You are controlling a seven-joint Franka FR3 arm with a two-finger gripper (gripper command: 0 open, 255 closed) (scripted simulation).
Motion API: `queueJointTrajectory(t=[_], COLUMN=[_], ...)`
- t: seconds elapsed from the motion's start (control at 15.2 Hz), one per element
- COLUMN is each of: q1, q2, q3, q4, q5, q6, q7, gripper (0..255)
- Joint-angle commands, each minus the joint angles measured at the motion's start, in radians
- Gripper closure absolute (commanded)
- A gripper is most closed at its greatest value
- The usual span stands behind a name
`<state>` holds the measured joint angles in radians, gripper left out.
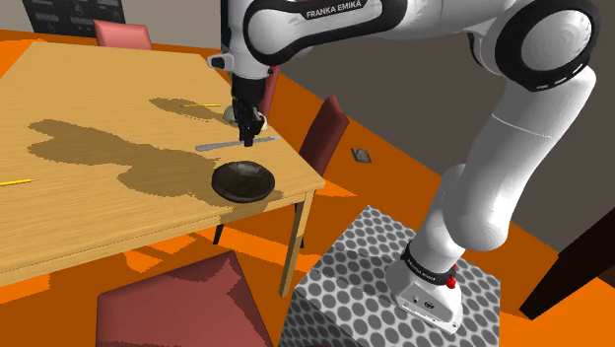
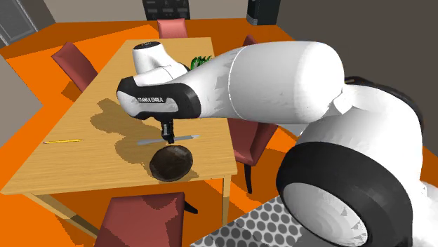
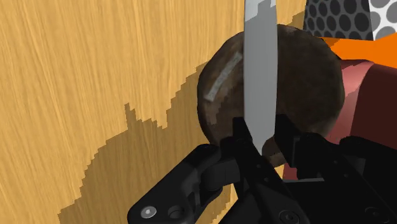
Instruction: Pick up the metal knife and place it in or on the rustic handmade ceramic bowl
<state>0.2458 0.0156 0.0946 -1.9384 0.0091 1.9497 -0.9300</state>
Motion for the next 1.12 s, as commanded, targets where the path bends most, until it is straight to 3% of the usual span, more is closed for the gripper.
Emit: queueJointTrajectory(t=[0.0, 1.06], q1=[0.02, 0.026], q2=[-0.059, -0.006], q3=[0.019, 0.027], q4=[-0.064, -0.21], q5=[0.006, 0.001], q6=[0.006, 0.204], q7=[0.037, 0.051], gripper=[255, 255])
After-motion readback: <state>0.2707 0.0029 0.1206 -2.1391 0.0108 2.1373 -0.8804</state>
